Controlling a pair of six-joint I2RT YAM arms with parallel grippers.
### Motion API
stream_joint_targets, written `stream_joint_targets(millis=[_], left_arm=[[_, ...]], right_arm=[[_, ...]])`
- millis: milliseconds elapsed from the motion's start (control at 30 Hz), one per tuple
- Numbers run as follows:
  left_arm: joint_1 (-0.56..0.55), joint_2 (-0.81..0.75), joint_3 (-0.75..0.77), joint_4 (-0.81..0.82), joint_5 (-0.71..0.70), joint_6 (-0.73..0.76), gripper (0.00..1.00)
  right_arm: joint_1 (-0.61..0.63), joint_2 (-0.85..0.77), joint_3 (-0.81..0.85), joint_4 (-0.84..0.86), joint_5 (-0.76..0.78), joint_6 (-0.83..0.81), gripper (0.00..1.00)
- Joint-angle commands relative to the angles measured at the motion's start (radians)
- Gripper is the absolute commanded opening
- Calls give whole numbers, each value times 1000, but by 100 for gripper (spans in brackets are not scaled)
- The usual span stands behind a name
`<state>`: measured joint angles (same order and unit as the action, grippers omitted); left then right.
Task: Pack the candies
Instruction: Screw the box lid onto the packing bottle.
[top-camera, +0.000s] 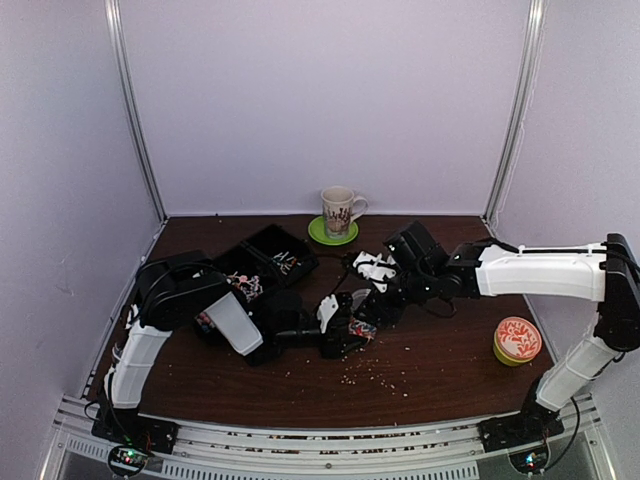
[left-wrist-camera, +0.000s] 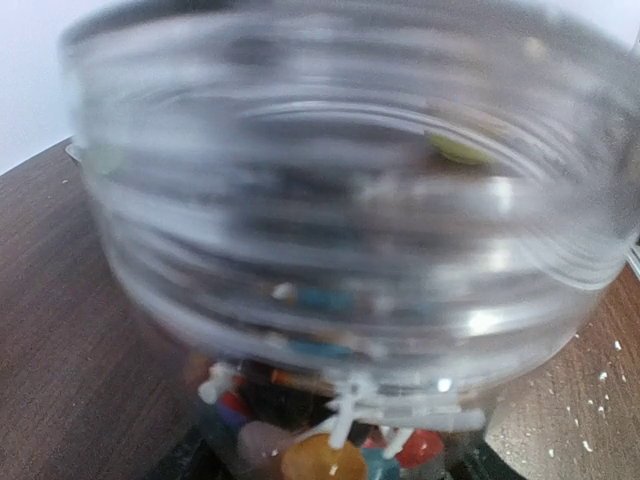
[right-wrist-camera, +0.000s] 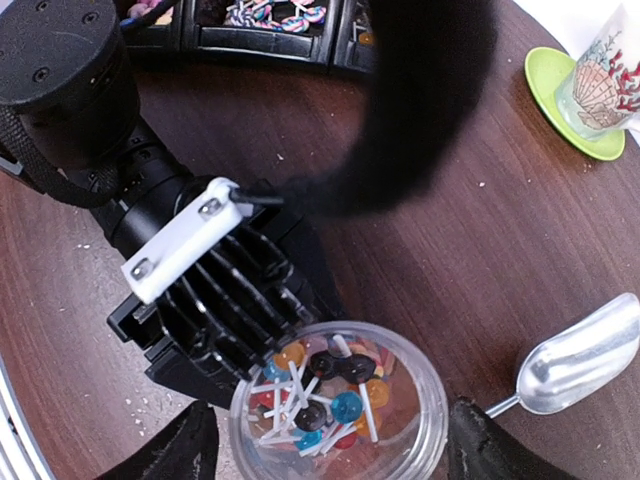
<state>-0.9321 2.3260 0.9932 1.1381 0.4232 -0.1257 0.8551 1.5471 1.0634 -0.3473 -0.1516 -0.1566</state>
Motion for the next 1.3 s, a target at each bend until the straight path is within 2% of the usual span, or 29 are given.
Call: stream_joint_targets(millis=[0,167,300,433,600,800,1267], left_arm=[[10,-28,-7,-35,-51,-25,28],[11,-28,-13,-21,-33,-12,29],[12,-25,-15,-2,34,11,29],[15,-21,-8,6,147,38,29],[18,-14,14,-25,272,63,29],[18,1,32,-35,358,66,29],[18,2,44,-75,397,91,28]], right_arm=[[9,-25,-3,-45,-17,3,100],[4,-94,-32,-35,-71,-62,100],[-41,-144,-39,-50,-152,-128,100],[-86,-151,-12,-106,-239,-274,100],[-93,-116,28,-228,-331,-539,99],[-97,-57,96,-322,-412,-686,96],[-99,31,143,-329,-434,-716,88]])
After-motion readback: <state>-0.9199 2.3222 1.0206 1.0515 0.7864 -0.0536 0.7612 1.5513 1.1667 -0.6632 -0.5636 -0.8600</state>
